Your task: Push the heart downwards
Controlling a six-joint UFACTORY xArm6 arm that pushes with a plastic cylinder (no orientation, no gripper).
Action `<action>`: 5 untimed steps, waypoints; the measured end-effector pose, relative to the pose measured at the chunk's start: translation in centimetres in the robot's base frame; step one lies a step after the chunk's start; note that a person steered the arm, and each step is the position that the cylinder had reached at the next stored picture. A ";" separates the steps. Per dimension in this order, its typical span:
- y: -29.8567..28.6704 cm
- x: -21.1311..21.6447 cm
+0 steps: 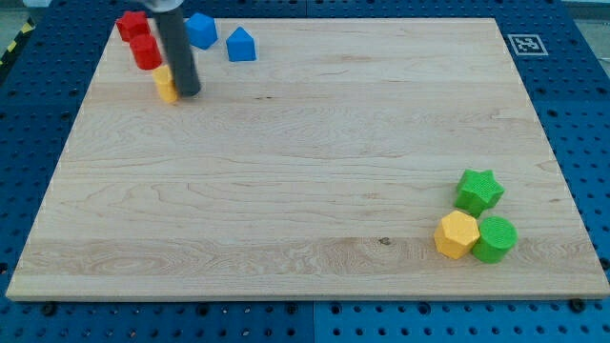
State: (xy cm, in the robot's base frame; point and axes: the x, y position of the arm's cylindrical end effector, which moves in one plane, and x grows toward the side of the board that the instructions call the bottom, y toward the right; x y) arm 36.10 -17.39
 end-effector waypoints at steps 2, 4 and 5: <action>3.4 0.6; 6.2 -2.5; 2.8 -3.4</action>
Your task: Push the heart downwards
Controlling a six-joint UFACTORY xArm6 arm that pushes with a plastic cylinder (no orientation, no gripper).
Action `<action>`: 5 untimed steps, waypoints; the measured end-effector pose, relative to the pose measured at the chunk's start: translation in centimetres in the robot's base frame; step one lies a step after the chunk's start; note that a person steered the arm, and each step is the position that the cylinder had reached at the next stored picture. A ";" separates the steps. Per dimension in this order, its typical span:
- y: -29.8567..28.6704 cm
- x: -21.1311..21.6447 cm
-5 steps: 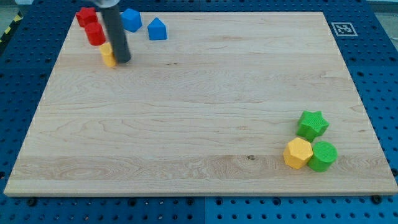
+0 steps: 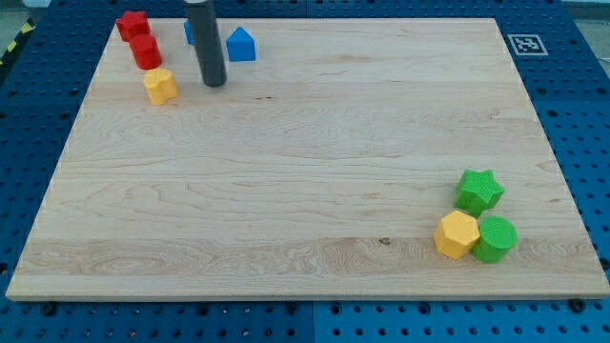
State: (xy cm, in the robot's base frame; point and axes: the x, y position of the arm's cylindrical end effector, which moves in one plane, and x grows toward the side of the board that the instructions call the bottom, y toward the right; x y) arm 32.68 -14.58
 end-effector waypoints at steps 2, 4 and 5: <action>-8.2 -1.8; -8.8 -0.8; -6.6 3.0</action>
State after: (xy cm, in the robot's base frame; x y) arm 35.64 -21.18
